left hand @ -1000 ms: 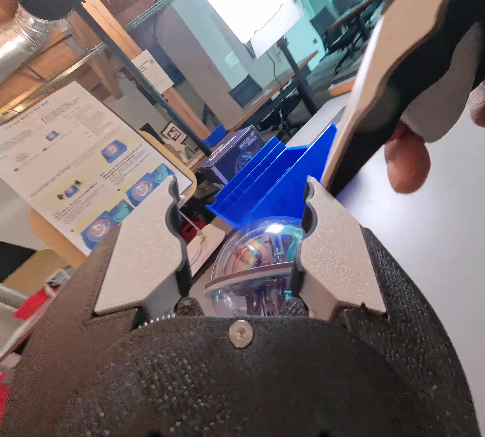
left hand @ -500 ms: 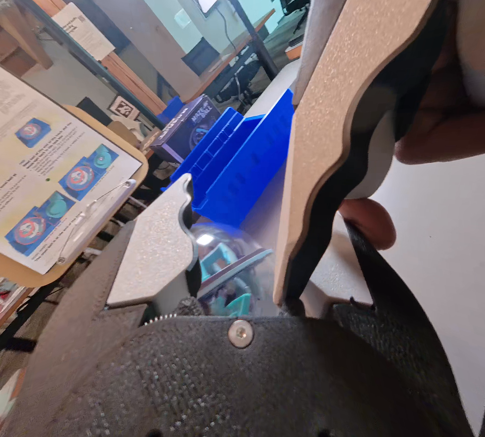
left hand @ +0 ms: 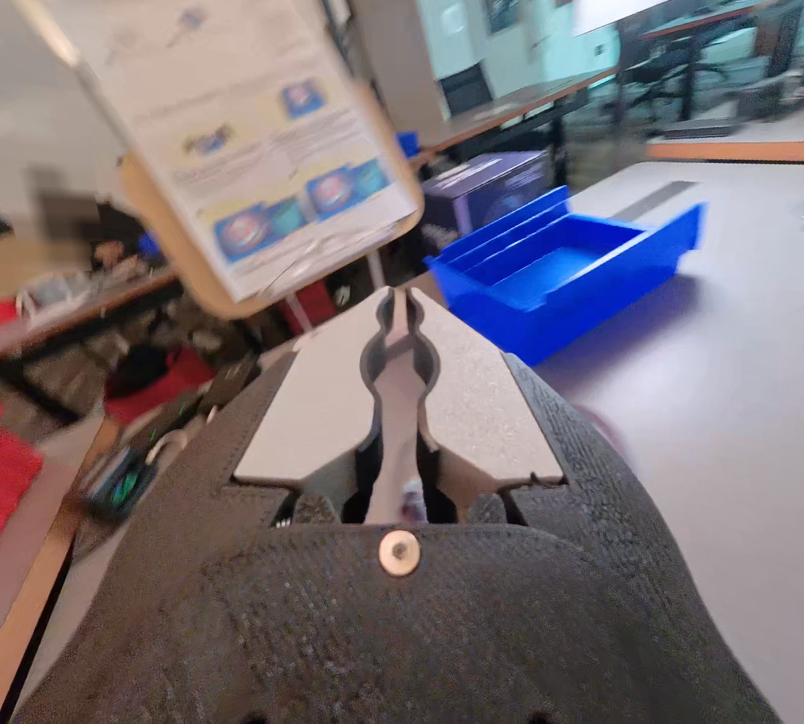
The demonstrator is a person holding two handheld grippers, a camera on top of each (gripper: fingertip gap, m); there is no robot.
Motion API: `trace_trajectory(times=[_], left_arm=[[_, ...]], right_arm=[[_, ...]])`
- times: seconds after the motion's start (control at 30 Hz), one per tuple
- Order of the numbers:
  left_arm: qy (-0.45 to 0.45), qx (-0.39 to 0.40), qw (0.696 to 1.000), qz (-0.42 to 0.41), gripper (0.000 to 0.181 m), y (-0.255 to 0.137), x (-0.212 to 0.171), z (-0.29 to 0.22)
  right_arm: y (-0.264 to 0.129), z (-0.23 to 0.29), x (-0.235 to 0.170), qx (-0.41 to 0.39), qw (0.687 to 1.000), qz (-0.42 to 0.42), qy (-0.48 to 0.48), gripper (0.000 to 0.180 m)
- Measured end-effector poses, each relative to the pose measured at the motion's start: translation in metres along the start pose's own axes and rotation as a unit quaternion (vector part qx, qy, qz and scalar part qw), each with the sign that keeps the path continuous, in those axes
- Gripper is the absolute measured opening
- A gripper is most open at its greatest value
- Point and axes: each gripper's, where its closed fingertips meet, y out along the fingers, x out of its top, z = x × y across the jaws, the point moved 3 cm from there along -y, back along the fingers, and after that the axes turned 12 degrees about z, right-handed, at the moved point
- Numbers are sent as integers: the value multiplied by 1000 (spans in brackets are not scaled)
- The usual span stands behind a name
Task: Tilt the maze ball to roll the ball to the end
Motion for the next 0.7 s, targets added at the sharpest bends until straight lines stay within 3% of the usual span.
trace_trajectory(times=[0.03, 0.1, 0.2, 0.3, 0.37, 0.47, 0.57, 0.7], left_arm=[[-37, 3, 999, 27, 12, 4, -16, 33], [-139, -77, 984, 78, 32, 20, -58, 71], [-302, -299, 901, 85, 67, 28, -102, 66], [-317, -392, 857, 102, 102, 15, -125, 36], [-309, -424, 846, 98, 119, 3, -132, 18], [-301, -455, 833, 91, 120, -16, -129, -12], [-293, -436, 845, 103, 125, -27, -123, -46], [-296, -385, 866, 119, 124, -32, -112, -85]], right_arm=[[4, -4, -9, 3, 1000, 7, 16, 53], [15, -10, -25, 15, 999, 22, 46, 56], [30, -16, -44, 23, 996, 47, 66, 57], [43, -11, -59, 46, 993, 73, 80, 57], [54, -2, -64, 71, 989, 86, 93, 58], [71, 21, -65, 121, 980, 102, 118, 69], [74, 36, -58, 149, 971, 95, 160, 74], [67, 32, -60, 129, 969, 97, 189, 63]])
